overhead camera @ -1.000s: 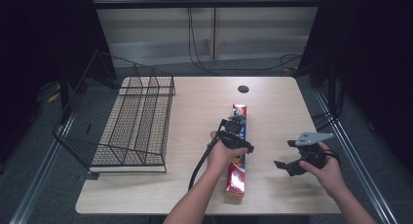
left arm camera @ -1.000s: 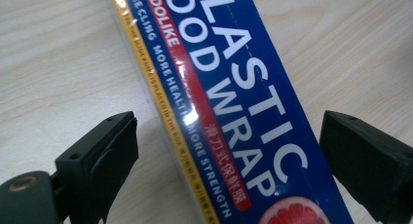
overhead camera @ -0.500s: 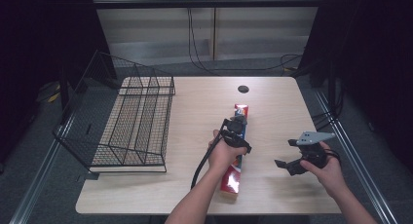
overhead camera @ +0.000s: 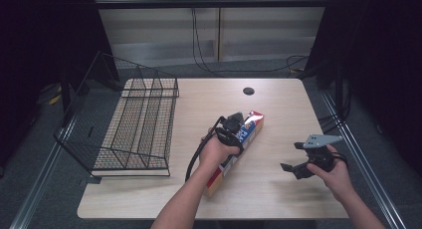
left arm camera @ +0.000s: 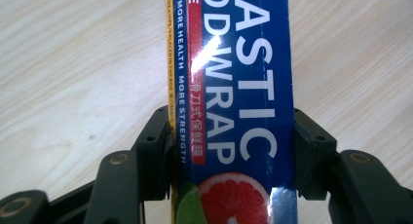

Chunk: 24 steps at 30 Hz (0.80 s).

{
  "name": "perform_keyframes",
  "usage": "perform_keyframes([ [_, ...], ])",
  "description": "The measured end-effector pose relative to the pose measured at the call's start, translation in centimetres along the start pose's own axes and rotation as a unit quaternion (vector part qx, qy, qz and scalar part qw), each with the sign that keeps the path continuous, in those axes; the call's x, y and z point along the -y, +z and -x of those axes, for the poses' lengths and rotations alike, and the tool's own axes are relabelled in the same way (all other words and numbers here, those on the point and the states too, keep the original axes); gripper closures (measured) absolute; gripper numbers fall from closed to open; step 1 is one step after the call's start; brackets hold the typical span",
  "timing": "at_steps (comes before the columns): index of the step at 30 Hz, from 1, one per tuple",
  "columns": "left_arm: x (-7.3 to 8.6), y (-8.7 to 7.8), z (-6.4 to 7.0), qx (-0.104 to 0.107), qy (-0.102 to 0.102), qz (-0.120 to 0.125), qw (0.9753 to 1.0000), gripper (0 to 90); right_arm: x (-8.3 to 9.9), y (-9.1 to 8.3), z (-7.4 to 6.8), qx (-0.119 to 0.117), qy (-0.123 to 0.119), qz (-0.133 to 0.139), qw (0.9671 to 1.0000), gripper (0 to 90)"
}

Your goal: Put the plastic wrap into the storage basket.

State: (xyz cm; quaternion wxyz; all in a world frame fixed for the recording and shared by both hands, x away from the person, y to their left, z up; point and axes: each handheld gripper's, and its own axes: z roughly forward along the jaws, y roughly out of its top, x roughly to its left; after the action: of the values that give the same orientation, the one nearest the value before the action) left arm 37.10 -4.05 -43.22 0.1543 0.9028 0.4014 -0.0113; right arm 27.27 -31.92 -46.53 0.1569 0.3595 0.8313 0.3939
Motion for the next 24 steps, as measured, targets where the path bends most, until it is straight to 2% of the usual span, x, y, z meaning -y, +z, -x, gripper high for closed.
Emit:
perform_keyframes([
  [5, 0.1, -1.3, -0.7, 0.009, -0.007, -0.005, 0.9999, 44.3, 0.0, 0.1, 0.0, -0.002, -0.002, -0.001, 1.0, 2.8],
  [11, 0.0, -3.2, -1.3, 0.013, -0.006, -0.01, 0.9998, 44.3, 0.0, 0.0, 0.0, 0.0, 0.0, 0.002, 1.0, 2.7],
  [12, 0.0, -3.6, -1.5, 0.013, -0.001, -0.01, 0.9999, 44.2, -0.1, 0.0, 0.0, -0.001, 0.0, 0.002, 1.0, 2.7],
  [24, 0.2, -7.6, -2.8, 0.021, -0.017, -0.002, 0.9996, 44.3, -0.1, 0.1, -0.2, -0.002, -0.004, 0.001, 1.0, 2.8],
])
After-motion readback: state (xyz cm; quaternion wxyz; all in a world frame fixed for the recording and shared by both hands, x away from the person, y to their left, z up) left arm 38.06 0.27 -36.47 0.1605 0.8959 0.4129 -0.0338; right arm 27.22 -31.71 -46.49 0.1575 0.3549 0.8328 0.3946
